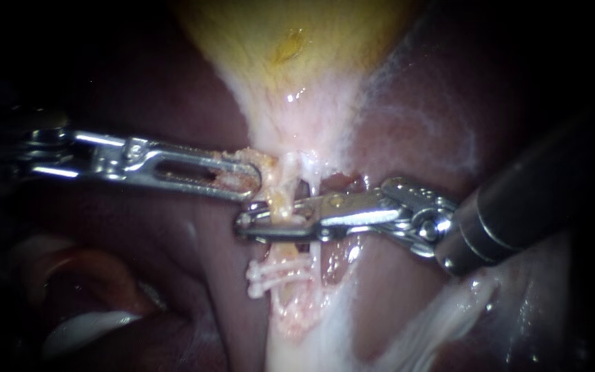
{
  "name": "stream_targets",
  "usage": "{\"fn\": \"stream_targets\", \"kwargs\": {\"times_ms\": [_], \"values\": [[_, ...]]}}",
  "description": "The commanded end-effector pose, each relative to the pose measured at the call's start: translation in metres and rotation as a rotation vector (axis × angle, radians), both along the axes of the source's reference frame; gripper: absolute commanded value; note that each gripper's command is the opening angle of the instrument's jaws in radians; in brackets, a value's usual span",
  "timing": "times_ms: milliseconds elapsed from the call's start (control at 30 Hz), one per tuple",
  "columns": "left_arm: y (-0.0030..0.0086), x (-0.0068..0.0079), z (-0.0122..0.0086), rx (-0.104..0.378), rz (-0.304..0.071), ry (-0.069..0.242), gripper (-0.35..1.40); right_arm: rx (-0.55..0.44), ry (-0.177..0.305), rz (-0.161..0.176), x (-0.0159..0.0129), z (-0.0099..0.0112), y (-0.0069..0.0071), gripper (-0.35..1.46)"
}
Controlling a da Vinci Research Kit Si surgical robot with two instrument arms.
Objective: Clipping third clip left tube
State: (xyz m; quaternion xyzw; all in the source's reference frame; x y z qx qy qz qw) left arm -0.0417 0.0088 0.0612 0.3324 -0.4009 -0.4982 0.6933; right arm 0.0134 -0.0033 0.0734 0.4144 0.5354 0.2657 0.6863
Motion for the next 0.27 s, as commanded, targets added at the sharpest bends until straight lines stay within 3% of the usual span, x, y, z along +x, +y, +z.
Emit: {"fn": "stream_targets", "kwargs": {"times_ms": [33, 267], "values": [[0.0, 0.0, 0.0, 0.0, 0.0, 0.0, -0.35, -0.003, -0.001, 0.002, 0.0, 0.0, 0.0, -0.35], [0.0, 0.0, 0.0, 0.0, 0.0, 0.0, -0.35, -0.003, -0.001, 0.002, 0.0, 0.0001, 0.0001, -0.35]]}}
